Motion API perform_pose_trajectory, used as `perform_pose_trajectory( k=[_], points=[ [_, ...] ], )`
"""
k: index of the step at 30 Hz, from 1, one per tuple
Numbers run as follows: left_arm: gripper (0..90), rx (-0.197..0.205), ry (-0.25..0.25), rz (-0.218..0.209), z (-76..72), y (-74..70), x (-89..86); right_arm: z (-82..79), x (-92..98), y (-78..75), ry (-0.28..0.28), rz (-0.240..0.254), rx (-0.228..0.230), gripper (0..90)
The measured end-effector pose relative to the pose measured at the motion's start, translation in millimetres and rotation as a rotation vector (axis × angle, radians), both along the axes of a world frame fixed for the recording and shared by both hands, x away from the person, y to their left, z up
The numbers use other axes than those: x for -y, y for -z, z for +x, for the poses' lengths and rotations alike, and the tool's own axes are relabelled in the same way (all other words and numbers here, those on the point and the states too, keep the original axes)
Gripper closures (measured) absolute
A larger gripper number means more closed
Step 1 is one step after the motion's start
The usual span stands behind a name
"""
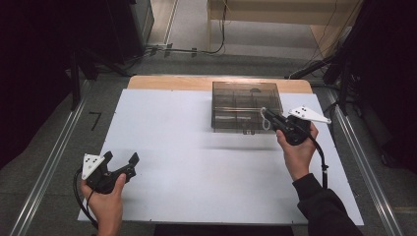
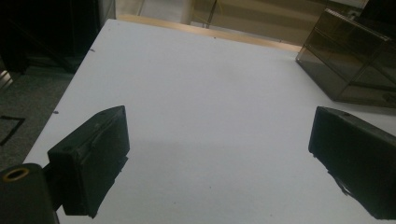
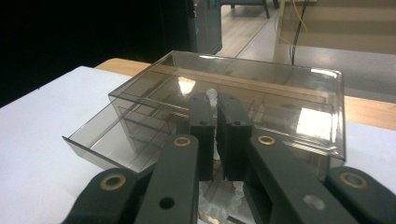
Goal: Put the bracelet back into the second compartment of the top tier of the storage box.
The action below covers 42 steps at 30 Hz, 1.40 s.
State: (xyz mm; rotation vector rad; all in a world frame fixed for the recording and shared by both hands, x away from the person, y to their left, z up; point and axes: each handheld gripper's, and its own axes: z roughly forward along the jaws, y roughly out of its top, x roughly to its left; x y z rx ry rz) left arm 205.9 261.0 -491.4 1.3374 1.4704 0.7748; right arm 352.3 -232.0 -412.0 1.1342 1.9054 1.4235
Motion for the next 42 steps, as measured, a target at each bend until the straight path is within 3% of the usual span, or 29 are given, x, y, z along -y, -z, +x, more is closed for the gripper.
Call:
perform_pose_trajectory(
  k=[13, 42],
  points=[
    [5.5, 0.002, 0.002, -0.001, 0.4, 0.2, -0.5, 15.5, -14.1, 8.0, 0.000, -0.001, -0.017, 83.1],
    [5.5, -0.001, 0.006, -0.012, 0.4, 0.4, -1.6, 26.9, -36.9, 24.8, -0.039, -0.084, -0.086, 83.1]
  ],
)
